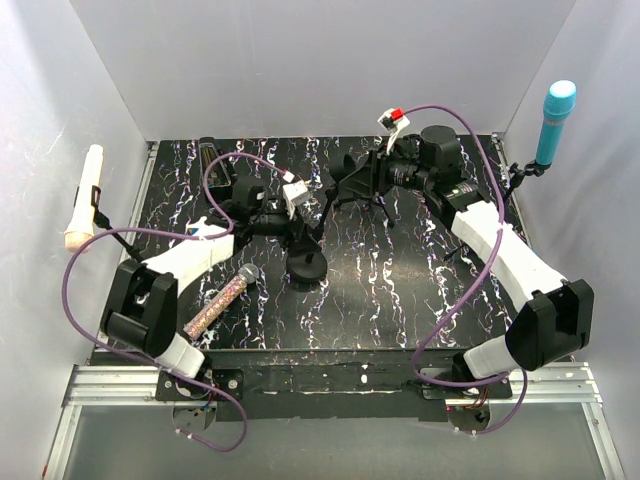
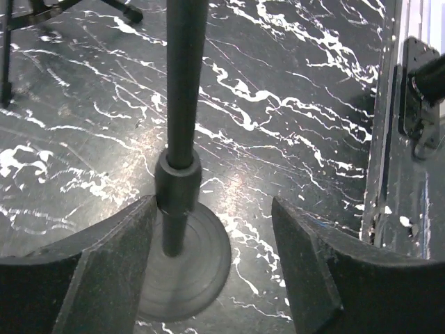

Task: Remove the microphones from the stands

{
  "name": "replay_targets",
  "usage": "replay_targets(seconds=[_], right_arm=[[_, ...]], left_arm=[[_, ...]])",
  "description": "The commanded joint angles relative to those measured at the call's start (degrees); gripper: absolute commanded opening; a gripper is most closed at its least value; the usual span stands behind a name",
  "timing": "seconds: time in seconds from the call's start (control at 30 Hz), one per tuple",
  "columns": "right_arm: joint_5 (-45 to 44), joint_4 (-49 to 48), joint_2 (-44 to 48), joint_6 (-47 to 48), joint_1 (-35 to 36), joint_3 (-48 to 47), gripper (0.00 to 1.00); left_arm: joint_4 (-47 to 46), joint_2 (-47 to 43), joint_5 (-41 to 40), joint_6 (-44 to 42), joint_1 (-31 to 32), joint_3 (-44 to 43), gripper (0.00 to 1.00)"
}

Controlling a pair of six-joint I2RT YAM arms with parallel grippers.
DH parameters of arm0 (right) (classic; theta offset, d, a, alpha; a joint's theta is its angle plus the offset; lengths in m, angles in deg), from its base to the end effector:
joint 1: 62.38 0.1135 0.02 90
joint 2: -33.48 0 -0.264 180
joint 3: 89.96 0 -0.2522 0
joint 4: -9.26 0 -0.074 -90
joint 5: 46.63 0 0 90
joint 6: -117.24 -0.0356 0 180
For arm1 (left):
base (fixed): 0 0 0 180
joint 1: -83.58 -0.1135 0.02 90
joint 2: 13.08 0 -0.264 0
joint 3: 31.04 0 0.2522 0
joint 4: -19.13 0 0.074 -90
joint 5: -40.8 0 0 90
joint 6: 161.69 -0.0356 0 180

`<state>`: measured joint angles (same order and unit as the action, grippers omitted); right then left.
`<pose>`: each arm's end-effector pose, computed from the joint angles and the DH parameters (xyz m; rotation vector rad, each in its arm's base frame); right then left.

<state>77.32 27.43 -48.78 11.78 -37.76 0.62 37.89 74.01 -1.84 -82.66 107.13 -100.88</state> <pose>0.2974 0.1582 0.3868 -0.5916 1.7477 1.0185 0.2891 -0.1546 0.2447 1.0659 1.8571 -1.0275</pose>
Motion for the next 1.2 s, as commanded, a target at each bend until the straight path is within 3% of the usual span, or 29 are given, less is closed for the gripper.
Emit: replay_targets(seconds=[0.0, 0.03, 0.17, 0.3, 0.4, 0.43, 0.47, 0.5, 0.6, 0.67, 0.73, 0.8, 0.83, 0.87, 0.9, 0.97, 1.03, 1.17], right_arm=[[6.30, -0.10, -1.76, 2.98, 0.60, 1.13, 0.01], [6.21, 0.08, -1.85, 2.98, 0.69, 1.04, 0.01], [5.60, 1.39, -1.94, 3.07, 0.60, 0.42, 0.01], [0.79, 5.16, -2.20, -0.08, 0.60, -2.29, 0.01], [-7.56, 14.63, -3.43, -6.75, 0.60, -8.52, 0.01], [-10.98, 18.50, -3.61, -10.43, 0.60, -9.85, 0.01], [-14.50, 21.15, -3.52, -12.81, 0.52, -10.90, 0.01], [-16.36, 22.56, -3.17, -14.32, 0.51, -11.26, 0.01], [-19.18, 24.07, -4.39, -16.26, 0.52, -11.79, 0.01], [-20.41, 23.90, -6.41, -16.09, 0.43, -11.18, 0.01], [-22.96, 23.72, -7.82, -16.09, 0.25, -10.30, 0.01], [-23.41, 21.54, -8.27, -15.22, 0.25, -8.90, 0.01], [-23.23, 20.39, -8.18, -14.43, 0.08, -8.37, 0.01], [-22.36, 19.51, -7.92, -13.55, -0.10, -7.93, 0.01], [-20.26, 18.02, -7.57, -12.06, -0.54, -7.23, 0.01], [-16.66, 14.60, -6.43, -9.60, -1.24, -6.09, 0.01], [-11.91, 10.73, -5.20, -5.74, -1.86, -4.15, 0.01], [0.81, 5.80, -3.00, 2.26, -1.86, -0.99, 0.01]], left_arm=[[-1.91, 5.10, 11.97, -1.44, 0.88, -2.81, 0.63], [-3.31, 6.15, 11.45, -1.17, 1.32, -3.33, 0.61], [-4.64, 8.62, 8.29, -1.78, 2.38, -5.97, 0.30], [-8.75, 6.97, 2.16, 2.85, 2.73, -5.90, 0.00], [-11.76, 1.96, -15.28, 10.42, 6.05, -4.57, 0.00], [-11.76, 0.03, -27.28, 10.52, 8.77, -4.48, 0.00], [-11.76, -1.82, -46.28, 10.52, 12.62, -4.22, 0.00], [-12.28, -2.62, -55.96, 9.83, 15.71, -4.31, 0.00], [-12.19, 0.35, -67.89, -1.22, 22.92, -4.49, 0.00], [-14.04, 1.15, -70.55, 0.65, 23.73, -2.30, 0.00], [-10.99, 1.59, -67.24, 2.34, 23.65, -2.11, 0.00], [-8.61, 1.07, -57.95, 1.83, 22.60, -2.20, 0.01], [-7.64, 0.37, -54.86, 1.91, 21.98, -2.46, 0.13], [-6.85, -0.51, -51.69, 2.69, 21.02, -2.64, 0.36], [-6.14, -1.73, -45.40, 3.31, 19.53, -2.98, 0.53], [-2.82, -3.32, -36.68, 4.97, 15.23, -4.39, 0.70], [0.79, -2.98, -17.38, 5.69, 9.70, -6.75, 0.76], [6.51, 1.58, 2.26, 2.18, 2.39, -10.10, 0.76]])
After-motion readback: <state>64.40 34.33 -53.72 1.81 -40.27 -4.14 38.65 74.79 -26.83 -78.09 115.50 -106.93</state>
